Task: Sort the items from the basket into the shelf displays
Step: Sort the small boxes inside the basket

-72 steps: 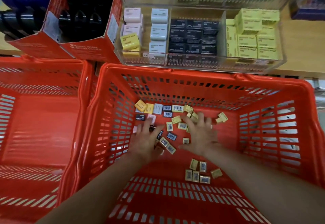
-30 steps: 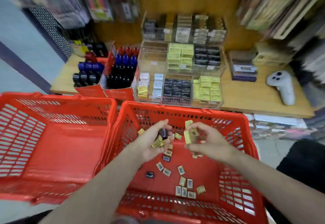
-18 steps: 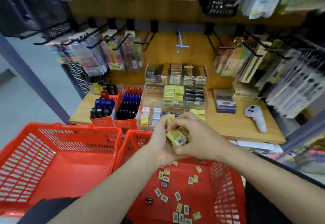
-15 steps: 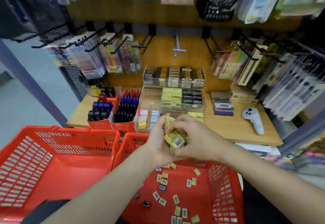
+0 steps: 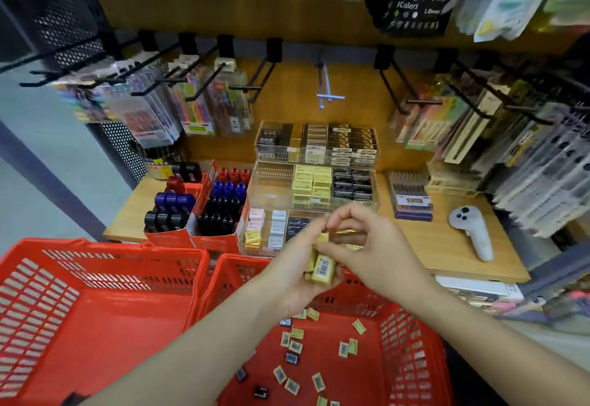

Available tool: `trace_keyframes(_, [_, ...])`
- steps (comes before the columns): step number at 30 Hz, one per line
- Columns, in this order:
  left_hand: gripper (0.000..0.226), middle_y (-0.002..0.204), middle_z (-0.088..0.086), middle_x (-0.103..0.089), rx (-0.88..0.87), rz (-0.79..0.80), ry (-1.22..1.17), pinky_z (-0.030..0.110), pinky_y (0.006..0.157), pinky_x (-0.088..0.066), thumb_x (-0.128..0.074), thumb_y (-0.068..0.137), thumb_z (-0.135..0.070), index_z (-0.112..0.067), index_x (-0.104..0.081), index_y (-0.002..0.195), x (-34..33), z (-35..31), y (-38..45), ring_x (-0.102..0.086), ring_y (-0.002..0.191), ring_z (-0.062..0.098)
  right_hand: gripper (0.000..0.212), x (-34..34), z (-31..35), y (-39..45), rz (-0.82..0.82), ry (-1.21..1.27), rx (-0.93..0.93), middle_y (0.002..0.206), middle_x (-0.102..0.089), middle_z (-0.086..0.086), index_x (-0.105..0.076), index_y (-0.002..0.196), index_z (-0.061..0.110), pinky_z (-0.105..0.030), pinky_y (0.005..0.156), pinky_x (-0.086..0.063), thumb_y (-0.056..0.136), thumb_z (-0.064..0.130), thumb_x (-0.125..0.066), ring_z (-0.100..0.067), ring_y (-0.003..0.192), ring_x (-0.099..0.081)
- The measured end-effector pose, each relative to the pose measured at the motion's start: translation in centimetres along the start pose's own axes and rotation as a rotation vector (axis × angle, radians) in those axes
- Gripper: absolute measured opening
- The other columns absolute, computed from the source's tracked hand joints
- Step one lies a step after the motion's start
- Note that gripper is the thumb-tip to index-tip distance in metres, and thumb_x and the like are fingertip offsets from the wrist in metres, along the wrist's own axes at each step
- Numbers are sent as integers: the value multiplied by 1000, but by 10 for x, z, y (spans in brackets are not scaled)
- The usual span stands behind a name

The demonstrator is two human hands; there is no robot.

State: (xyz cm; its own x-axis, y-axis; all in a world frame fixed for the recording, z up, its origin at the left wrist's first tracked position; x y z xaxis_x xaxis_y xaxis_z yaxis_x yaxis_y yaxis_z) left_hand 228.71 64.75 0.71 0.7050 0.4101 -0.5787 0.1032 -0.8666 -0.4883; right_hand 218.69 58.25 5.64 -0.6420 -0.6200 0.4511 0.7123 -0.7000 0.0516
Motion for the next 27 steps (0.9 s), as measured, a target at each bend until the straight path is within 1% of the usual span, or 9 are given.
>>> trace_keyframes(4, [47, 90, 4, -74, -29, 48, -85, 25, 61, -54, -63, 84, -64, -20, -81, 88, 0, -9, 4, -68, 71, 15, 25, 5, 1, 6, 30, 231, -99, 98, -72, 2, -61, 98, 17, -44, 76, -61, 82, 4, -76, -14, 89, -73])
trace_keyframes(7, [38, 85, 4, -72, 2, 73, -117, 23, 55, -52, -63, 88, -53, -20, -80, 83, -4, -14, 3, -64, 64, 14, 27, 11, 2, 4, 63, 460, -174, 108, -68, -14, -57, 104, 5, -50, 76, -61, 83, -4, -71, -26, 92, -73])
trace_keyframes(11, [16, 83, 4, -68, -9, 73, -67, 24, 54, -50, -70, 84, -33, -20, -77, 91, -5, -15, -2, -61, 64, 14, 29, 29, -3, 0, 75, 605, -205, 104, -69, -12, -61, 100, 6, -47, 75, -61, 74, 7, -74, -30, 94, -72])
trace_keyframes(15, [9, 80, 5, -64, -113, 17, 146, 26, 54, -49, -75, 80, -26, -20, -71, 85, 3, -21, -12, -62, 66, 16, 18, 55, -17, -3, -109, 617, -174, 95, -71, -9, -72, 86, 16, -32, 75, -60, 68, 13, -77, -26, 88, -73])
trace_keyframes(17, [20, 93, 5, -64, -210, -41, 363, 36, 69, -54, -77, 74, -36, -21, -71, 87, 7, -26, -17, -62, 75, 21, 19, 58, -23, -5, -161, 570, -180, 97, -72, -11, -75, 87, 17, -26, 76, -59, 68, 15, -78, -27, 86, -73])
trace_keyframes(19, [25, 119, -2, -63, -312, -91, 560, 55, 98, -47, -75, 71, -46, -27, -71, 88, 7, -30, -21, -61, 107, 28, 22, 54, -25, -9, -134, 523, -195, 101, -74, -10, -76, 91, 18, -26, 79, -59, 69, 17, -79, -27, 89, -74])
trace_keyframes(21, [18, 128, -14, -58, -399, -93, 662, 63, 106, -39, -72, 77, -47, -33, -72, 88, 3, -35, -24, -49, 129, 26, 24, 47, -22, -11, -78, 474, -213, 101, -75, -6, -77, 93, 22, -29, 81, -59, 70, 19, -80, -25, 90, -74])
trace_keyframes(24, [5, 124, -13, -60, -475, -98, 812, 53, 109, -39, -67, 88, -43, -41, -70, 91, 3, -37, -22, -49, 127, 15, 29, 40, -18, -11, -40, 398, -233, 97, -76, 4, -76, 97, 26, -27, 78, -59, 72, 14, -83, -19, 89, -74])
trace_keyframes(27, [11, 126, -8, -57, -470, -93, 862, 42, 109, -37, -63, 90, -47, -41, -68, 98, 0, -36, -17, -46, 125, 7, 33, 37, -16, -12, -39, 375, -247, 90, -77, -2, -72, 106, 26, -30, 82, -57, 77, 12, -81, -18, 89, -74])
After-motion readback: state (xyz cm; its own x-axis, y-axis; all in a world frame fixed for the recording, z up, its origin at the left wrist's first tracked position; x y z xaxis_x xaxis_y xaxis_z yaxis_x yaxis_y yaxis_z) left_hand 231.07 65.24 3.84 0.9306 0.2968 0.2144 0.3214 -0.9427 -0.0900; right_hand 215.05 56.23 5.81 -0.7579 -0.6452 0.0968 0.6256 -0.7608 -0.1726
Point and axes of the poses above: each hand's wrist, its own y-axis towards the middle knuckle, its own x-axis out of the back of the hand, z = x × y, the point moved 3 cm from there along y, towards the middle knuckle
